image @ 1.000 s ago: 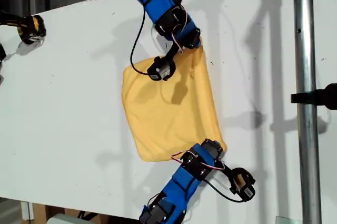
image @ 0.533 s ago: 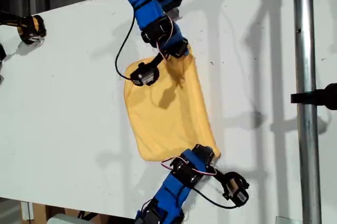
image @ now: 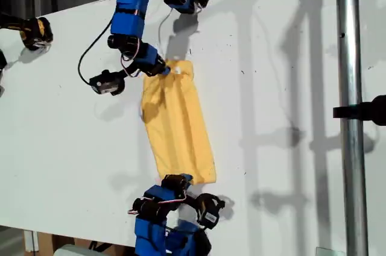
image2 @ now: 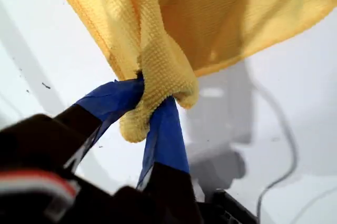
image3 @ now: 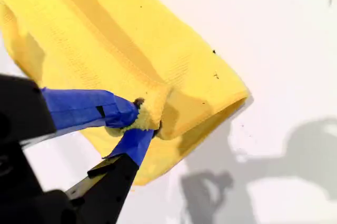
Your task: Grasp corners of a towel and fold twice.
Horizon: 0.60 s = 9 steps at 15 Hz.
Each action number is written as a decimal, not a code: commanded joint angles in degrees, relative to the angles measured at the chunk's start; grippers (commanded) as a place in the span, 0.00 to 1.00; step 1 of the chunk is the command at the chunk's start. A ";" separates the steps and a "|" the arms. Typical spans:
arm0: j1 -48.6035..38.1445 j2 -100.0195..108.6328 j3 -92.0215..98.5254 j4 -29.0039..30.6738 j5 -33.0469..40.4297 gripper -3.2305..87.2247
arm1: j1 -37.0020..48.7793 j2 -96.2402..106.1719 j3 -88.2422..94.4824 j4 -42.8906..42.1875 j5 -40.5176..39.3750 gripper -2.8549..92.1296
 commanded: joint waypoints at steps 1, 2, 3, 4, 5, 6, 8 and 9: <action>-9.58 10.81 8.53 -5.19 7.38 0.01 | 6.94 -1.49 -7.21 -3.25 -5.10 0.03; -13.97 13.01 10.63 -6.24 11.25 0.01 | 9.58 -4.13 -10.02 -5.19 -7.21 0.03; -18.54 14.24 11.87 -6.94 14.68 0.01 | 12.22 -7.12 -12.66 -7.47 -8.96 0.03; -23.12 14.94 12.74 -8.17 18.02 0.01 | 14.50 -10.28 -15.56 -9.58 -10.81 0.03; -27.33 15.12 12.83 -9.14 21.45 0.01 | 16.79 -13.80 -19.25 -11.07 -12.13 0.03; -31.11 15.56 12.57 -10.28 24.61 0.01 | 18.81 -16.96 -22.59 -12.39 -12.92 0.03; -37.09 15.73 10.55 -11.60 29.71 0.01 | 22.59 -20.65 -26.72 -16.17 -13.89 0.03; -39.11 15.82 9.58 -12.22 31.29 0.01 | 23.99 -20.83 -26.89 -19.16 -14.06 0.03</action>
